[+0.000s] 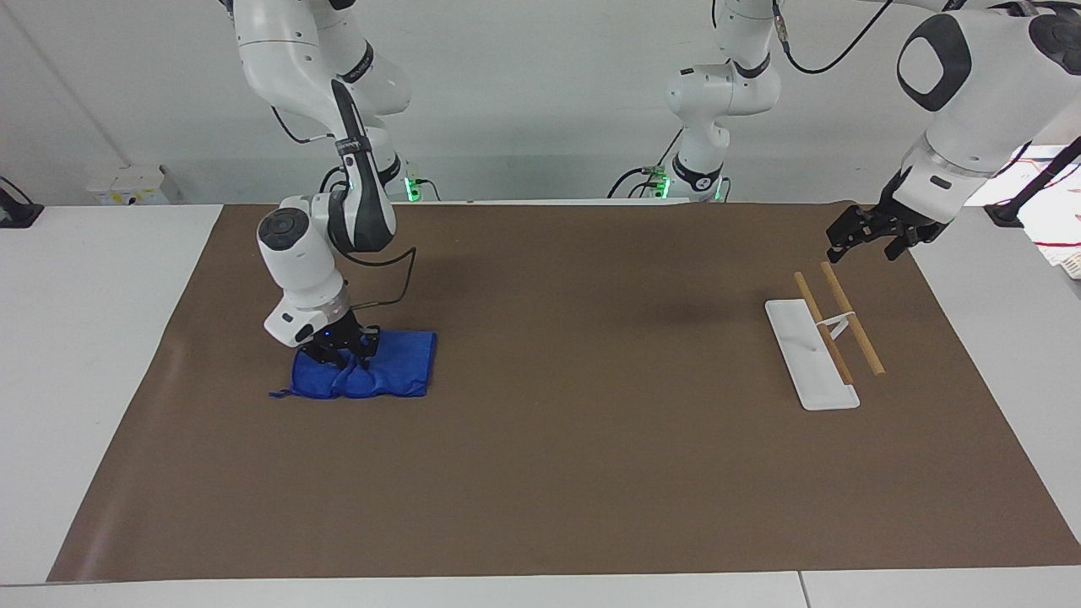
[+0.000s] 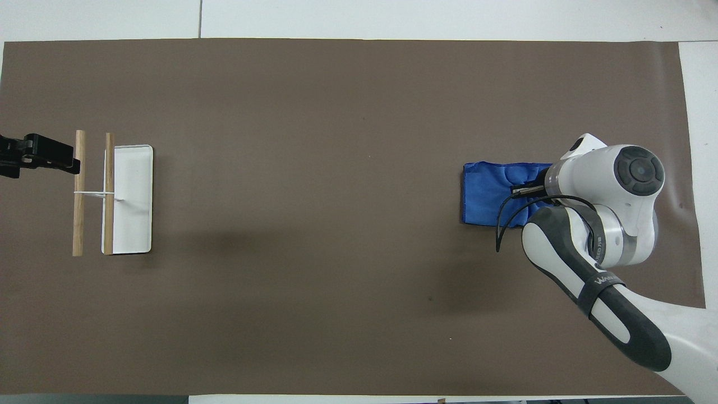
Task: Right arm passes towel to left arm to hang
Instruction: 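Reach the right gripper to the blue towel and grasp its edge, then lift the blue towel with the right gripper toward the left gripper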
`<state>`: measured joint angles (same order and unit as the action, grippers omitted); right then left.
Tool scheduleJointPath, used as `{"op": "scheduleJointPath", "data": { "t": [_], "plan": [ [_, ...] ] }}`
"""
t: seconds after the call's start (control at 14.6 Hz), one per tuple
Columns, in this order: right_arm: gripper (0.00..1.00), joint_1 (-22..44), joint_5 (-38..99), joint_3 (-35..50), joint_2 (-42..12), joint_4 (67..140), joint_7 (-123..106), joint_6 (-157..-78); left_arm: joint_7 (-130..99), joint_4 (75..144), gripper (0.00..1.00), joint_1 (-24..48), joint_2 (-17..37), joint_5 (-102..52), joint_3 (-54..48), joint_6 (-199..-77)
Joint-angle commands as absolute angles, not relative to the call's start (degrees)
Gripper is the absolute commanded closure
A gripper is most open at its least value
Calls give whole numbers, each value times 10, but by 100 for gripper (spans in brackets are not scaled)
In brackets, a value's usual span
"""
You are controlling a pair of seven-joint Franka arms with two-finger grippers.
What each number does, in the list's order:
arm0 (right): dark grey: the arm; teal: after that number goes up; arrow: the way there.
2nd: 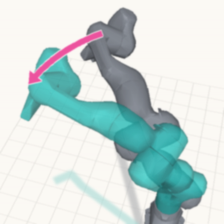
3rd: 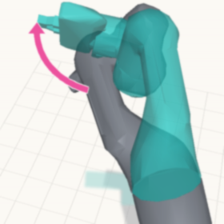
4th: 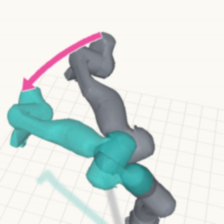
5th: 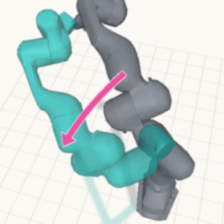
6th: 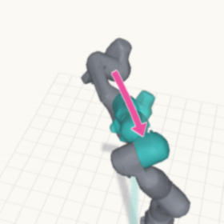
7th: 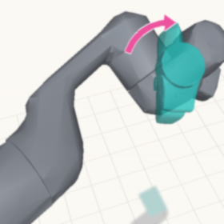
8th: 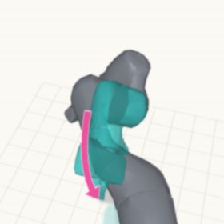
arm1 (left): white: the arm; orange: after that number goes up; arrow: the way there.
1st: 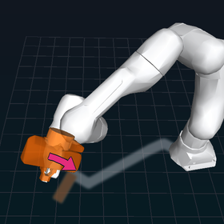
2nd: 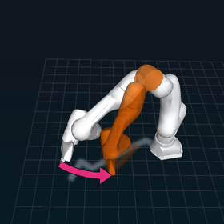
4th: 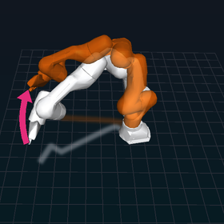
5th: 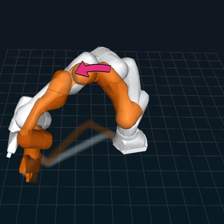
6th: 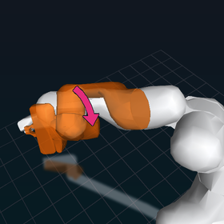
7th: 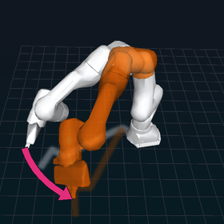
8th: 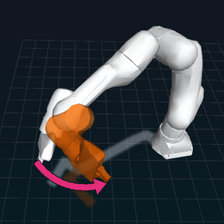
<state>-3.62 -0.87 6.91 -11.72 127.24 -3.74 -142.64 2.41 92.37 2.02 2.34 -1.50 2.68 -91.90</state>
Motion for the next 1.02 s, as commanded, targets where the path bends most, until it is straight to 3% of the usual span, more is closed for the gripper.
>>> {"op": "scheduleJointPath", "data": {
  "t": [0.0,0.48,0.61,0.96],
  "plan": [
    [100,-38,0,73,-121,1250,-51,-1383,28,935,0,22,17,-5,26,-929],
    [100,17,1,75,-113,1081,49,-1163,28,934,0,22,17,-5,26,-930],
    [100,30,58,83,-119,1020,78,-1121,28,935,0,22,17,-5,26,-929],
    [100,90,209,84,-150,927,222,-1167,28,935,0,22,17,-5,26,-929]
  ]
}}
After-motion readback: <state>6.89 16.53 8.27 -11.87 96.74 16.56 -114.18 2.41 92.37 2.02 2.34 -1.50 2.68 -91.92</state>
